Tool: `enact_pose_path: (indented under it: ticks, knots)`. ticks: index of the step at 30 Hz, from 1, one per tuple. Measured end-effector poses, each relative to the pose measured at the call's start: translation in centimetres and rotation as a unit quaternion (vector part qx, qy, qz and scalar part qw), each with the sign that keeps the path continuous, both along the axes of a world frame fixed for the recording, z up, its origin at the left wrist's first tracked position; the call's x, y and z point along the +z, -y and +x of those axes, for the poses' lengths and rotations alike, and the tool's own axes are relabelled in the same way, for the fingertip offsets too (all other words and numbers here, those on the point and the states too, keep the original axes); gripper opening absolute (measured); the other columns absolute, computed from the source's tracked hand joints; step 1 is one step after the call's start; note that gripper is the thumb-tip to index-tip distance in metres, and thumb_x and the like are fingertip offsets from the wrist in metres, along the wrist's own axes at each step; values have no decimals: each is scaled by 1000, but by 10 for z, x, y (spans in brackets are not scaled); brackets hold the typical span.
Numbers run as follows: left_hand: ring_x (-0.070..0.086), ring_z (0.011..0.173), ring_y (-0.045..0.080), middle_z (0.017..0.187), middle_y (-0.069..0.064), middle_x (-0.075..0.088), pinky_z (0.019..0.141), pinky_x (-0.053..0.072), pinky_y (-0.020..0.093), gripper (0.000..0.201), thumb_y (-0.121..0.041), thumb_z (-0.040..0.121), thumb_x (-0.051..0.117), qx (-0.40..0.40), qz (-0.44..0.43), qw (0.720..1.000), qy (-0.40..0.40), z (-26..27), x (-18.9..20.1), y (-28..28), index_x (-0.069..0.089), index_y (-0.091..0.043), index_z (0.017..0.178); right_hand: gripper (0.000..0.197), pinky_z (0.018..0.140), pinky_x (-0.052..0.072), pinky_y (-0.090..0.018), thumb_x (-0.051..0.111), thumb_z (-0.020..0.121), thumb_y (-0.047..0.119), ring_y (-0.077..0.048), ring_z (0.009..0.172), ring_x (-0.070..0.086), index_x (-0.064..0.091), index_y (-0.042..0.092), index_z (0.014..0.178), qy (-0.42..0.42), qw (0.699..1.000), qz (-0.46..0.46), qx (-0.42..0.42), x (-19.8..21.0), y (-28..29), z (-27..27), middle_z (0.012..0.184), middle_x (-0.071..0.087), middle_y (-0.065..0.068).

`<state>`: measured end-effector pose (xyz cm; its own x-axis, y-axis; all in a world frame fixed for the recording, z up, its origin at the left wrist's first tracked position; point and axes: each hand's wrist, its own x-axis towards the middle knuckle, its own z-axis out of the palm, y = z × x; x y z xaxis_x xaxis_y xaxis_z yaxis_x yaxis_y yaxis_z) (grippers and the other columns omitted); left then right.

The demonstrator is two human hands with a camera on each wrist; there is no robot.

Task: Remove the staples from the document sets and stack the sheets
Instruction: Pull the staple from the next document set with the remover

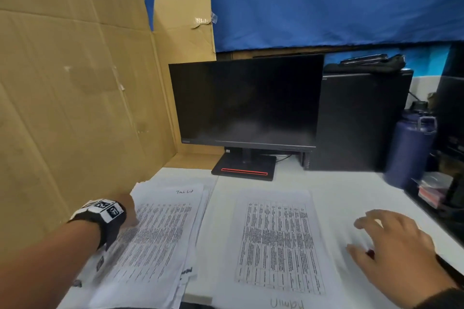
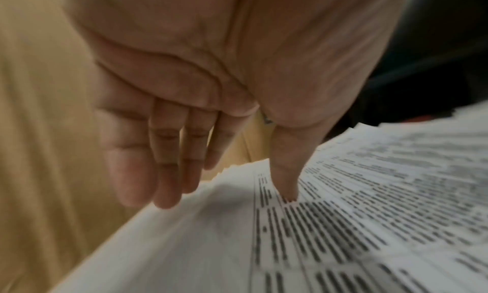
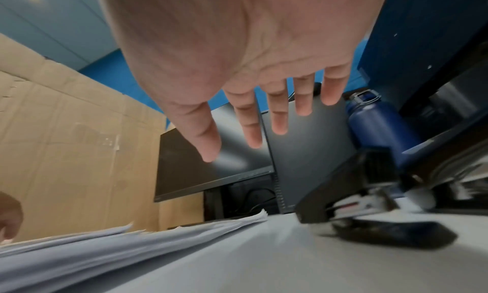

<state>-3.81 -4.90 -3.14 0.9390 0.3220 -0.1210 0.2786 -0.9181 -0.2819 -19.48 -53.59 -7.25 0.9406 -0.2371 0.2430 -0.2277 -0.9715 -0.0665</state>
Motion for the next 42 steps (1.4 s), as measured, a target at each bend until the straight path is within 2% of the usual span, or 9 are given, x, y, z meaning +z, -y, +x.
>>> enact_pose_path:
  ticks: [7, 13, 17, 22, 26, 31, 35, 39, 42]
  knots:
    - [70, 109, 20, 119, 3, 74, 88, 54, 25, 43, -35, 83, 79, 42, -127, 990, 35, 0, -19, -26, 71, -13, 118, 48, 70, 53, -49, 59, 49, 69, -25, 99, 52, 68, 43, 88, -27, 1000, 6, 8, -22, -7, -1, 108, 65, 4]
    - [64, 95, 27, 100, 3, 66, 79, 49, 29, 23, -15, 92, 60, 1, -205, 964, 168, -9, -14, -31, 62, -14, 115, 47, 64, 53, -50, 50, 52, 73, -23, 98, 48, 55, 51, 94, 29, 998, 43, 35, -10, -30, -10, 108, 64, 4]
    - [56, 66, 23, 77, 2, 61, 55, 35, 29, 17, -20, 92, 69, -14, -309, 900, 306, -29, -4, -33, 57, -16, 81, 52, 73, 52, -53, 51, 57, 75, -17, 107, 43, 51, 51, 104, 75, 987, 93, 103, 6, -63, -10, 116, 61, 10]
    - [45, 60, 19, 72, 2, 54, 54, 35, 31, 22, -24, 100, 62, -58, -455, 804, 378, -57, 21, -21, 49, -13, 86, 42, 105, 28, -34, 53, 72, 71, -2, 130, 29, 46, 55, 110, 70, 956, 169, 231, 38, -128, -1, 131, 35, 29]
    - [49, 61, 17, 74, 1, 58, 58, 43, 32, 21, -22, 95, 71, -110, -496, 769, 389, -70, 36, -6, 55, -10, 87, 50, 111, 26, -23, 63, 90, 47, 1, 132, 31, 39, 43, 134, 152, 923, 166, 313, 81, -177, 24, 129, 33, 30]
    - [51, 53, 2, 66, -4, 60, 52, 45, 18, 26, -14, 89, 78, -209, -479, 748, 408, -91, 58, 23, 55, -18, 76, 55, 115, 31, -35, 66, 92, 38, -6, 131, 42, 42, 33, 141, 214, 892, 187, 351, 127, -213, 54, 137, 50, 16]
    - [67, 68, 14, 73, -5, 69, 61, 57, 34, 26, -22, 85, 82, -257, -418, 768, 412, -101, 73, 37, 58, -29, 80, 17, 72, 44, -33, 61, 96, 31, -12, 68, 53, 53, 23, 83, 231, 865, 258, 362, 143, -216, 70, 70, 58, 7]
    - [62, 109, 6, 122, -18, 62, 95, 54, 29, 56, -33, 83, 82, -252, -375, 803, 388, -102, 80, 36, 51, -35, 129, 19, 56, 40, -18, 62, 96, 25, -6, 62, 52, 55, 16, 81, 339, 831, 306, 318, 167, -184, 61, 68, 58, 2]
    - [42, 132, 4, 145, -13, 44, 113, 35, 32, 91, -35, 80, 84, -233, -398, 775, 432, -107, 85, 33, 31, -29, 154, 17, 60, 41, -12, 61, 97, 28, -6, 70, 57, 60, 13, 90, 448, 797, 281, 293, 197, -148, 34, 78, 65, 1]
